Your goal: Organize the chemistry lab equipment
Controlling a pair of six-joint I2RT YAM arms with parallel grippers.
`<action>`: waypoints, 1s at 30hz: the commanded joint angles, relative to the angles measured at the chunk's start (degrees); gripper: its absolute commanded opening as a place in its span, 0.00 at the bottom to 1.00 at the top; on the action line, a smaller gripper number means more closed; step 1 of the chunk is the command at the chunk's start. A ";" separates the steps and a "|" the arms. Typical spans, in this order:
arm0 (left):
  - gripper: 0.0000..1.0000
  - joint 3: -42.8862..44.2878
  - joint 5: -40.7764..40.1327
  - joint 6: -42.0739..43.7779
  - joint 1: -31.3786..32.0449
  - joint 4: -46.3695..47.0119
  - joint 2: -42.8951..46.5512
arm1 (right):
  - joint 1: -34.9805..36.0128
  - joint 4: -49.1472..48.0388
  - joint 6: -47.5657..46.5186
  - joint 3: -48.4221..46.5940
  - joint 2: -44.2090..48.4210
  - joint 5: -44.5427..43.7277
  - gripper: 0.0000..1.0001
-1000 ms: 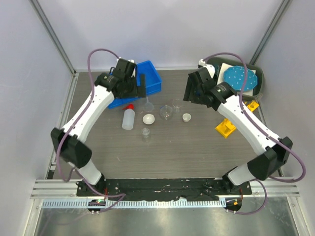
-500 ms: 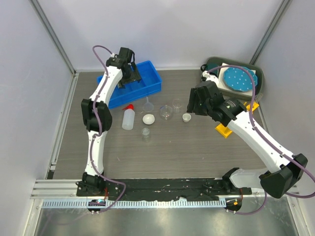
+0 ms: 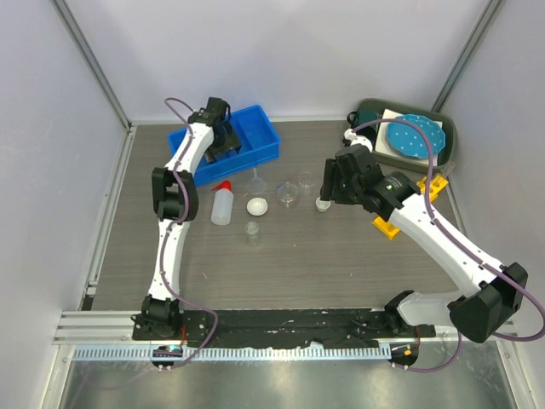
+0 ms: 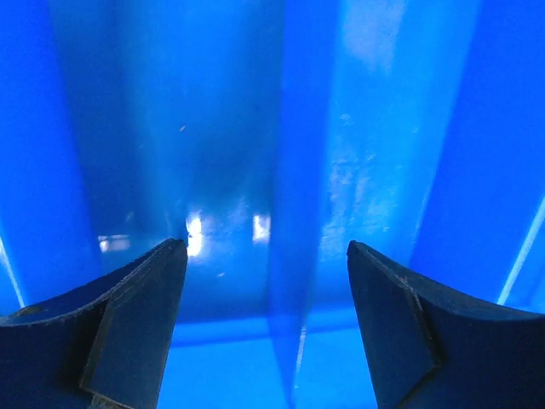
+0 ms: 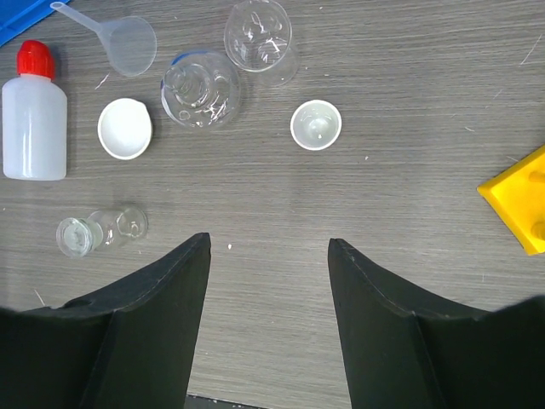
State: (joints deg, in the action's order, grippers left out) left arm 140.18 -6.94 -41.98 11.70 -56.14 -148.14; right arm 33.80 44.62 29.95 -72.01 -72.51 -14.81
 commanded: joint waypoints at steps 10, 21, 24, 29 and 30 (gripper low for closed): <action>0.18 2.56 2.11 -0.39 -3.09 2.44 -3.13 | 0.39 -2.61 -0.69 -0.50 -2.99 1.98 0.62; 0.00 1.94 -1.67 1.90 -5.64 -0.20 2.93 | 1.18 -2.79 -0.34 0.20 -2.11 1.01 0.61; 0.00 -0.25 -2.64 2.07 -5.99 0.33 6.89 | 1.53 -2.87 -0.34 0.11 -1.67 0.48 0.60; 0.00 -4.20 -3.52 0.93 -6.08 -0.29 14.16 | 2.23 -2.52 -0.34 0.03 -0.44 -0.66 0.60; 0.00 -5.69 -3.87 0.50 -6.08 0.06 15.58 | 2.32 -2.43 -0.34 -0.06 -0.35 -0.83 0.59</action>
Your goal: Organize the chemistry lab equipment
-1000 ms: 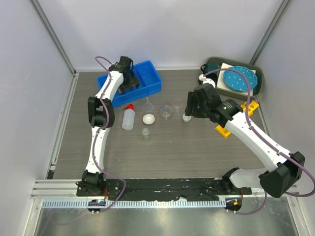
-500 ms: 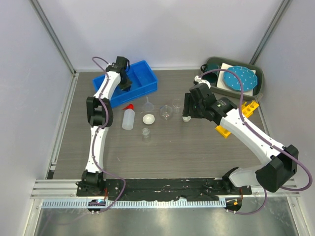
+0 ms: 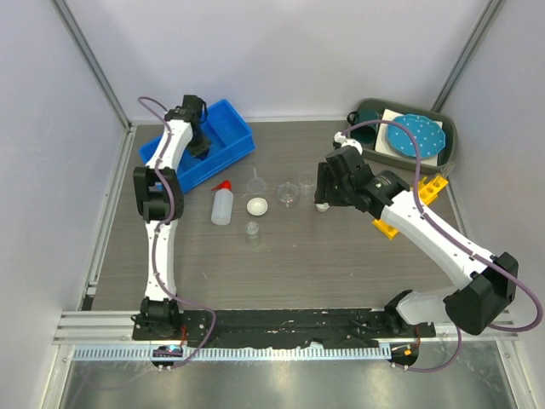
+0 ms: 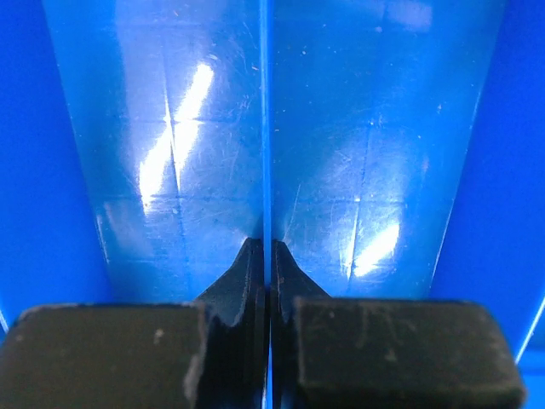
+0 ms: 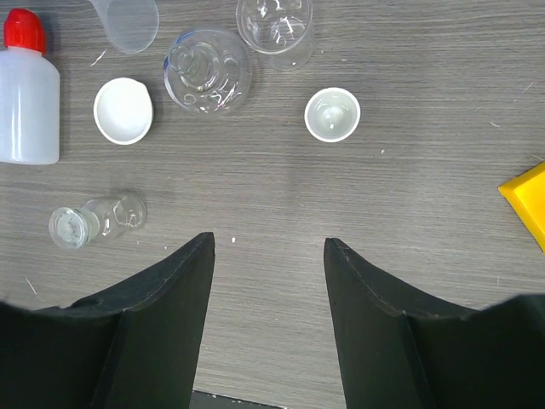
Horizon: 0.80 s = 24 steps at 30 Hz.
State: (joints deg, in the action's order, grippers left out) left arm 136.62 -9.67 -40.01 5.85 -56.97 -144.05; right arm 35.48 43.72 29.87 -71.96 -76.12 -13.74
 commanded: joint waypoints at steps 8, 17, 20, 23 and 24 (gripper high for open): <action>0.00 -21.11 -5.45 -4.99 -0.22 5.29 25.65 | 2.30 -0.13 -0.16 -0.81 6.33 -3.49 0.59; 0.00 -38.43 -3.17 -4.55 -0.05 7.40 43.91 | 3.63 2.06 -0.86 -2.56 7.83 -4.63 0.58; 0.00 -44.32 -2.02 -2.97 0.57 6.96 50.68 | 3.72 2.77 -1.39 -3.53 7.47 -5.69 0.59; 0.00 -48.72 -1.14 -0.87 1.27 5.29 57.00 | 3.89 2.59 -1.39 -3.36 7.48 -4.20 0.58; 0.00 -50.29 -0.01 -0.43 1.62 4.07 58.43 | 3.89 2.68 -1.39 -3.45 7.30 -4.02 0.59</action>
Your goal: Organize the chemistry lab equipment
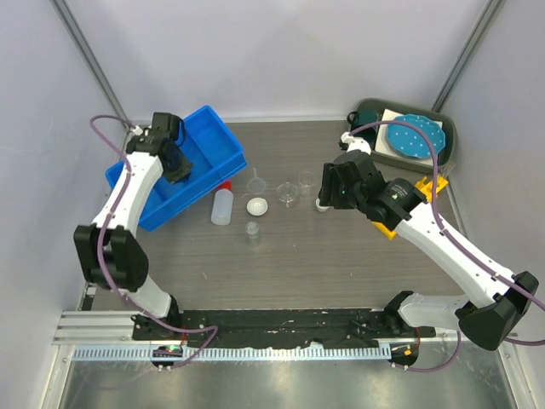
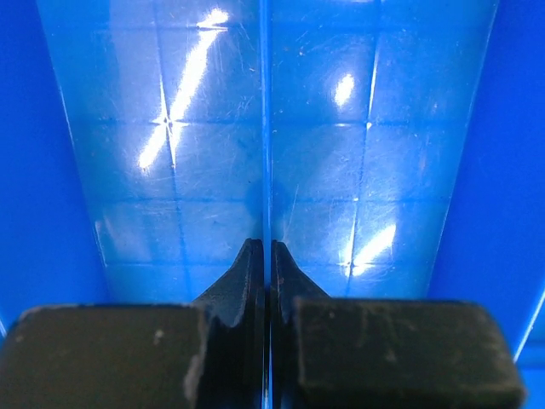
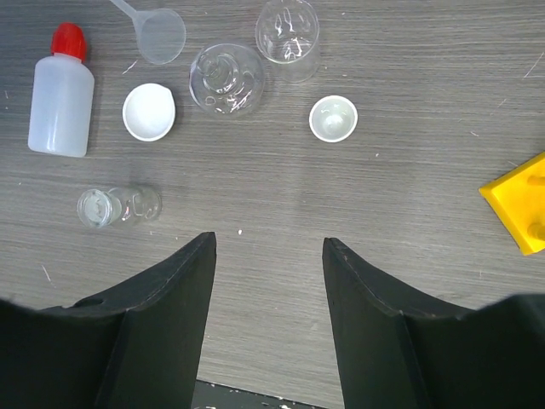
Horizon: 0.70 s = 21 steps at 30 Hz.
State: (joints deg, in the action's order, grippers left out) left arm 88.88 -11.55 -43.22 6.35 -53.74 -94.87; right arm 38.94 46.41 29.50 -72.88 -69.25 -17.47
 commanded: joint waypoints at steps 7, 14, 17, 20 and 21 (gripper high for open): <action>0.00 -5.47 6.97 10.69 2.97 -7.07 21.21 | 0.61 0.08 -1.54 -1.91 0.26 0.77 0.58; 0.00 -8.10 13.22 20.00 5.07 -15.16 31.40 | 0.61 1.31 -3.30 -2.88 -1.14 1.92 0.58; 0.00 -10.29 14.19 22.21 5.95 -16.66 35.09 | 0.61 2.19 -3.74 -3.14 -0.80 2.01 0.59; 0.00 -12.67 14.36 22.39 7.27 -16.40 38.17 | 0.61 2.54 -3.22 -3.14 -0.53 2.71 0.59; 0.00 -13.29 14.54 22.57 7.36 -16.31 38.79 | 0.61 2.72 -2.96 -2.97 -0.62 2.80 0.59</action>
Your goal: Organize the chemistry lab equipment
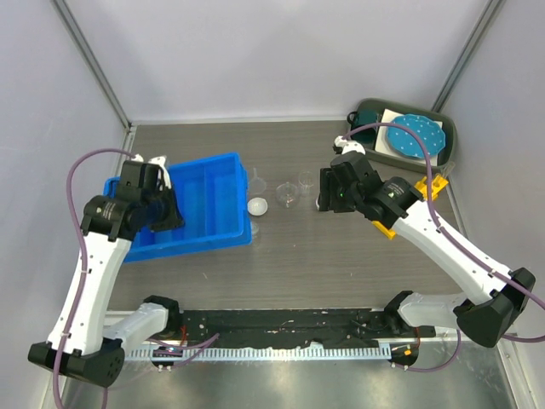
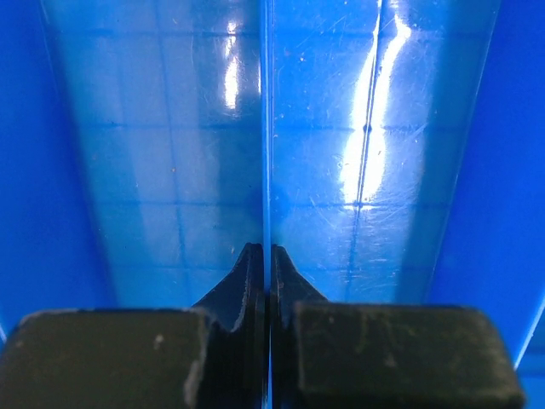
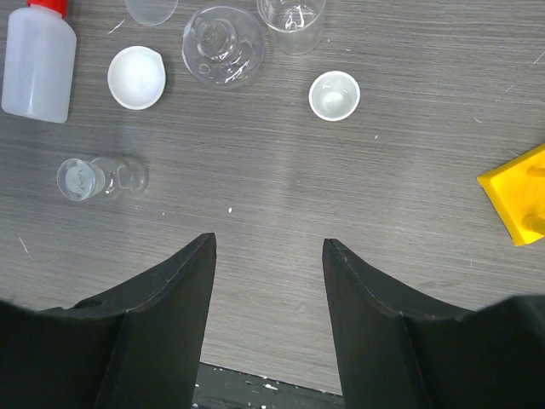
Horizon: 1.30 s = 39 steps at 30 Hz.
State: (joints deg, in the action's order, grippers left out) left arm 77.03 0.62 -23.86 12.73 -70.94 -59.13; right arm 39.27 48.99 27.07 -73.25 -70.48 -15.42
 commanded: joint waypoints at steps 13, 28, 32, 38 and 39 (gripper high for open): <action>0.00 -10.76 0.70 0.57 8.18 -0.52 7.72 | 0.37 0.67 0.35 -1.10 0.78 0.83 0.58; 0.00 -17.17 -4.67 -4.36 11.88 2.99 3.68 | 0.46 -2.06 0.26 1.71 -0.45 1.45 0.58; 0.00 -18.24 -4.58 -4.71 13.28 4.40 2.10 | 0.37 -3.02 0.09 2.67 -0.80 1.45 0.58; 0.00 -20.34 -2.38 -4.88 14.69 6.16 1.83 | 0.46 -3.99 0.35 3.99 -1.50 1.53 0.58; 0.00 -20.61 -2.29 -4.80 15.04 6.34 1.74 | 0.46 -4.08 0.35 4.00 -1.68 1.62 0.58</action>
State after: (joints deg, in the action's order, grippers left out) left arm 56.38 -3.03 -28.25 26.61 -68.47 -58.13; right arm 39.33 47.59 27.16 -69.45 -71.92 -14.15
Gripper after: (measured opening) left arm 0.031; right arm 0.582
